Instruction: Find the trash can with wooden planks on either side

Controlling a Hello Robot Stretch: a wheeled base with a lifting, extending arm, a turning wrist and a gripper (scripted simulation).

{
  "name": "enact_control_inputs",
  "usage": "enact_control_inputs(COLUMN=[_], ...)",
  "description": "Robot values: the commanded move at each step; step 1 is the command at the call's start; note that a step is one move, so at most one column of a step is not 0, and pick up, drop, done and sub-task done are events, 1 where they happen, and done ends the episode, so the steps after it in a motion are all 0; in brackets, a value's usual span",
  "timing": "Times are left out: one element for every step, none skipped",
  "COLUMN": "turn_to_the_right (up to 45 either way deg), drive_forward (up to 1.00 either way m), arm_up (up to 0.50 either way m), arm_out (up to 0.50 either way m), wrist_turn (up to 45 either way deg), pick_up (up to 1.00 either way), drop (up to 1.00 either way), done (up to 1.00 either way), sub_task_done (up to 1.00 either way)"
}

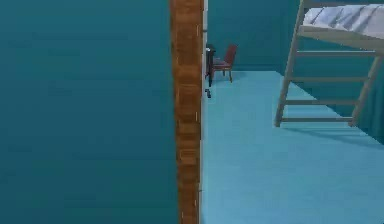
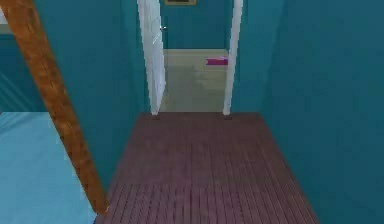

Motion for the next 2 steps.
enact_control_inputs(turn_to_the_right=[45.0, 45.0], drive_forward=[0.0, 0.0], arm_up=[0.0, 0.0], arm_out=[0.0, 0.0], wrist_turn=[0.0, 0.0], pick_up=[0.0, 0.0], drop=[0.0, 0.0], done=[0.0, 0.0], sub_task_done=[0.0, 0.0])
